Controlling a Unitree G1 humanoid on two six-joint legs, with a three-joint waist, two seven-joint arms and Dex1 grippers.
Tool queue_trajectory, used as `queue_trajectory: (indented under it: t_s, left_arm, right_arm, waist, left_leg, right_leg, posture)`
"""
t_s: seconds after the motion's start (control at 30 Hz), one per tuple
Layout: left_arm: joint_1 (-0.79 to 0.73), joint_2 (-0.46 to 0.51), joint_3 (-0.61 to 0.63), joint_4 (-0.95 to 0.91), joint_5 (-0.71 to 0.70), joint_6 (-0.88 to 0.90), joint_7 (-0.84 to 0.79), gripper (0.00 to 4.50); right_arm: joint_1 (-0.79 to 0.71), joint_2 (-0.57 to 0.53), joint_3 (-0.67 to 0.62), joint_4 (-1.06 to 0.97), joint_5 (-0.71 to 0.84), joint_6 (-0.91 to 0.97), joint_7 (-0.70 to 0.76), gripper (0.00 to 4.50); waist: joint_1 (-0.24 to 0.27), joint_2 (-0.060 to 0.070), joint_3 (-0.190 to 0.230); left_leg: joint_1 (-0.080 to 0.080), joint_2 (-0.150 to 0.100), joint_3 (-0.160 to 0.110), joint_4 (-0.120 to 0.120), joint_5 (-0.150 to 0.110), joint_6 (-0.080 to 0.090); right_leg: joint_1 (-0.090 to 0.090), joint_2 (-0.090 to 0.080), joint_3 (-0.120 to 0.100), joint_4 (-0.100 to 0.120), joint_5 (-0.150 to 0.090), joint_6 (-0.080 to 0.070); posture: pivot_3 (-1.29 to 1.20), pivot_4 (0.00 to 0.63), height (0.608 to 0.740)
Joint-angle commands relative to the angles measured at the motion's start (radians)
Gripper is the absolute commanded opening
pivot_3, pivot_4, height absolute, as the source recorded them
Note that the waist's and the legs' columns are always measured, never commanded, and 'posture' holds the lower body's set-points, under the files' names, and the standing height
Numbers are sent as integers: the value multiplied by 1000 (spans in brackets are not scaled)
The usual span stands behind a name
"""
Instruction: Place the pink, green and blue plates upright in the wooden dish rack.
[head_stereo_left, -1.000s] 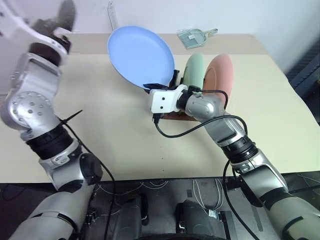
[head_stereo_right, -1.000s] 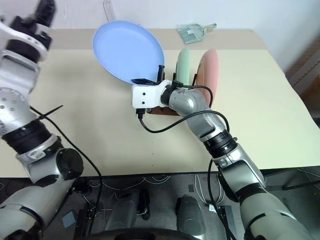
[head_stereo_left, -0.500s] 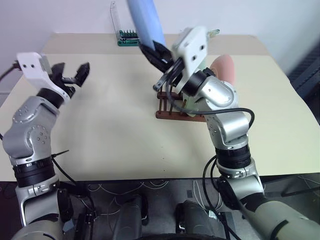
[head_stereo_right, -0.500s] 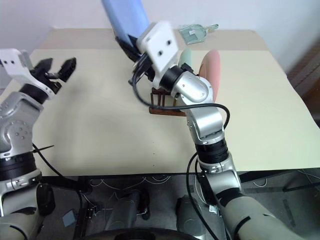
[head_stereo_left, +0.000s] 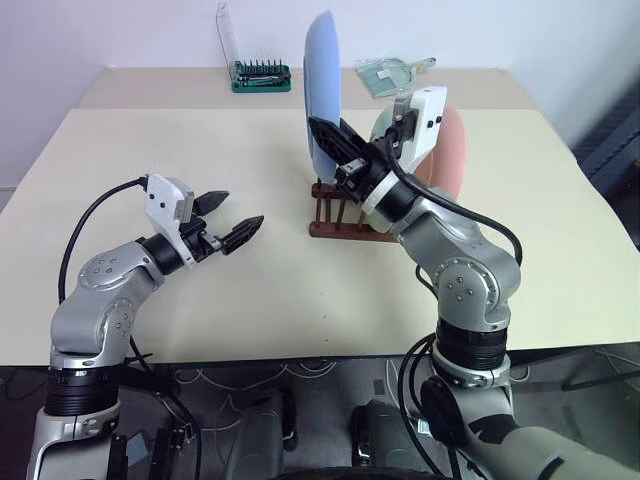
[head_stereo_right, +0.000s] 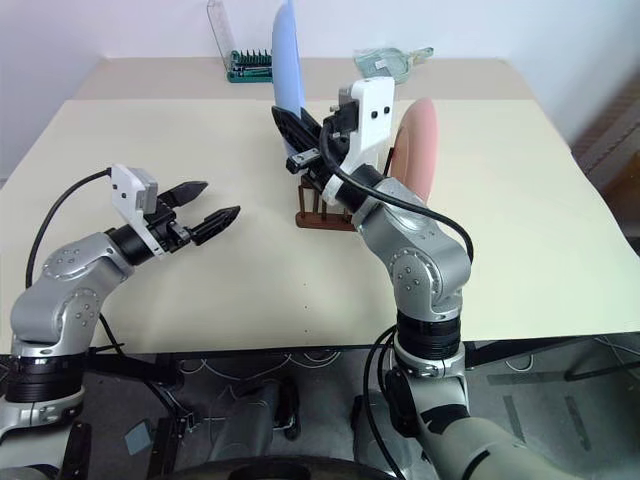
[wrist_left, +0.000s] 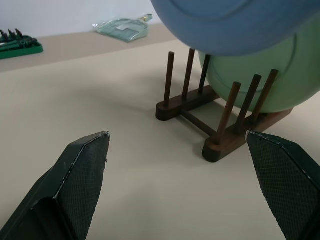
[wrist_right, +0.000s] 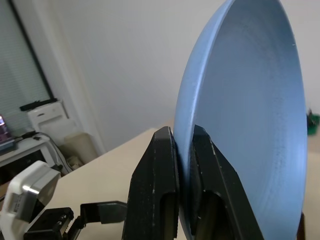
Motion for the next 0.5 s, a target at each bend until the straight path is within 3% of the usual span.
queue_trajectory:
  t_s: [0.03,0.5]
  left_arm:
    - [-16,-1,5,-25,-3,-20,-6,4480]
    - [13,0,2,-82,-40,-8,-35,4480]
  right_arm:
    - [3,9,-25,-38,47,14,-37,0]
    - [29,11,-45,-12,122,62,-113,0]
  waist:
    - [0,0,0]
    - [0,0,0]
  left_leg:
    - [0,0,0,0,0,0]
    - [0,0,0,0,0,0]
  right_leg:
    - [0,0,0,0,0,0]
    - [0,0,0,0,0,0]
  posture:
    - [0,150,736]
    - [0,150,736]
